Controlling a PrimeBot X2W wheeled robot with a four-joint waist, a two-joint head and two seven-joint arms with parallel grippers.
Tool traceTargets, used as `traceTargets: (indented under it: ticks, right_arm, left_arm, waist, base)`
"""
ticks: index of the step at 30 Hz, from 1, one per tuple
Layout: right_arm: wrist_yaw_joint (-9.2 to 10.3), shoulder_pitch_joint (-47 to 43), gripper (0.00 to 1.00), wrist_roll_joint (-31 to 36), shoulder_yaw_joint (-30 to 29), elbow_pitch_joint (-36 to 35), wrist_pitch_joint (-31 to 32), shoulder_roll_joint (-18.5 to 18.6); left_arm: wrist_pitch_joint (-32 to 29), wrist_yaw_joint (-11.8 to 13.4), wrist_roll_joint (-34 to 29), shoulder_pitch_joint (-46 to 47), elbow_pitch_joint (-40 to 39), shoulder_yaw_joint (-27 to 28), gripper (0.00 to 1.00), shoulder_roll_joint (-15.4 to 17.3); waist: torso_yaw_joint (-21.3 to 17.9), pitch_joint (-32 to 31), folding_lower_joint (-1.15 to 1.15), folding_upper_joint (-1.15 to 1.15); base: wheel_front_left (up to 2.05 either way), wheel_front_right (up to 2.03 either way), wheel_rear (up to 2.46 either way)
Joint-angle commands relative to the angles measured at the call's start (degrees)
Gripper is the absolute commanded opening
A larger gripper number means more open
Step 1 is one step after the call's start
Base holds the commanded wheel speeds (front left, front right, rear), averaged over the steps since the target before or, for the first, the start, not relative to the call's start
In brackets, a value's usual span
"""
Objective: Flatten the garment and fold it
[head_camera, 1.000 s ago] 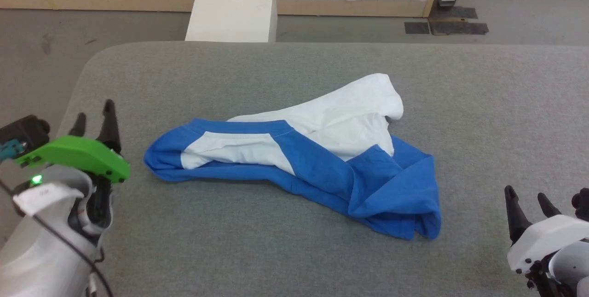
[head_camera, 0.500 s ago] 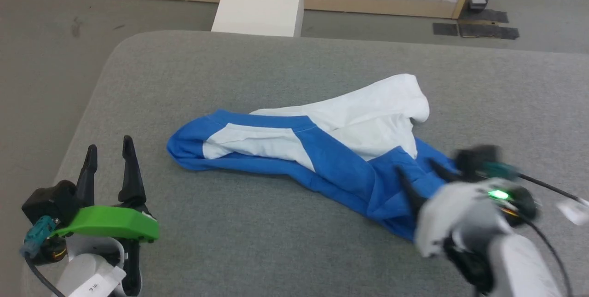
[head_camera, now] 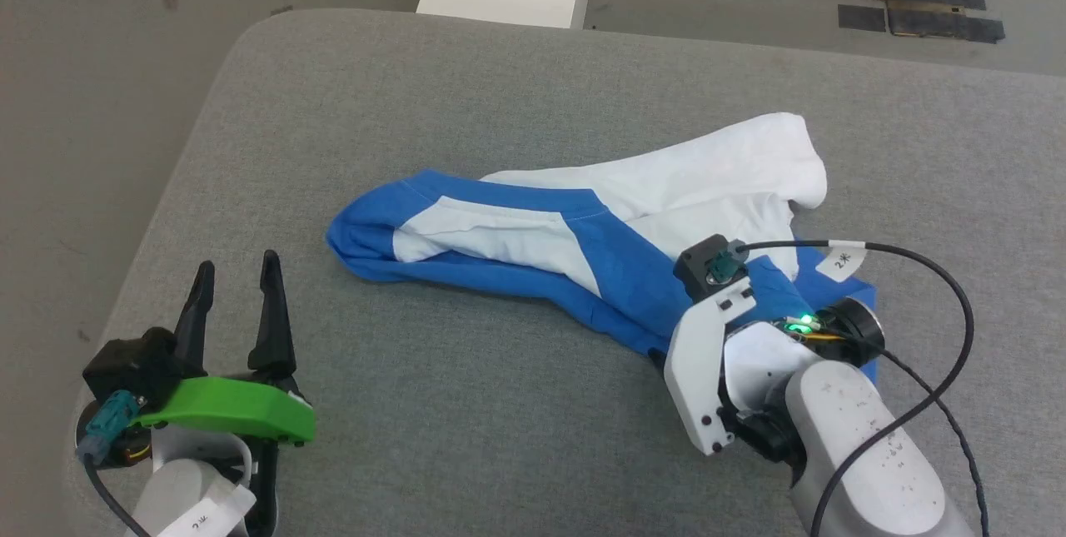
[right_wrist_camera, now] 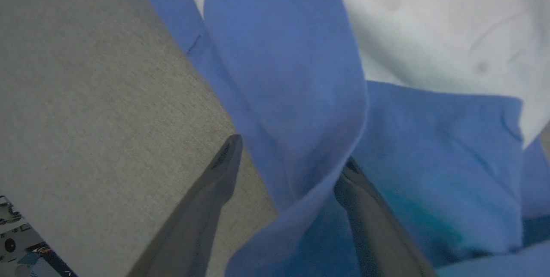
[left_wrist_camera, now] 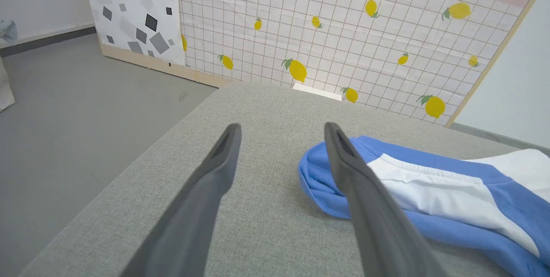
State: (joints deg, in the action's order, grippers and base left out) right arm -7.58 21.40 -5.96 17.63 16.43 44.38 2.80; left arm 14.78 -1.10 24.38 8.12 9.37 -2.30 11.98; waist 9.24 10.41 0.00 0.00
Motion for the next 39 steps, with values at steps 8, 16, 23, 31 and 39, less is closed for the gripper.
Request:
traceTargets:
  ticks: [8,16,23,31,39]
  right_arm:
    - [0.09,2.2,0.00,-3.8,-0.5,-0.9,-4.3,0.1]
    - [0.09,4.3,0.00,-1.3,-13.9,-6.9,-6.0,1.3]
    - [0.09,7.1,0.00,5.2,-29.2,-6.4,0.3,7.3]
    - [0.09,5.6,0.00,17.0,-45.0,-2.8,3.6,7.9]
    - [0.09,3.9,1.00,14.4,-45.7,-6.0,-9.8,4.0]
  left_arm:
    - [0.2,-1.7,-2.0,1.1,0.9,2.2,1.00,-1.8]
    - [0.2,-2.8,-3.1,0.9,1.2,3.3,1.00,-2.9]
    - [0.2,-3.9,-3.7,2.2,1.6,3.0,1.00,-3.6]
    - [0.2,-4.9,-3.6,3.5,3.0,2.8,1.00,-3.4]
    - [0.2,-5.3,-3.9,3.2,4.9,2.7,1.00,-3.6]
  waist:
    - [-0.6,-0.5,0.00,0.00]
    - [-1.6,-1.0,0.00,0.00]
    - [-0.6,1.2,0.00,0.00]
    - [0.9,3.3,0.00,0.00]
    - [-0.4,-0.1,0.00,0.00]
  base:
    - [0.00,0.00,0.00]
    - [0.00,0.00,0.00]
    - [0.00,0.00,0.00]
    - [0.00,0.00,0.00]
    - [0.00,0.00,0.00]
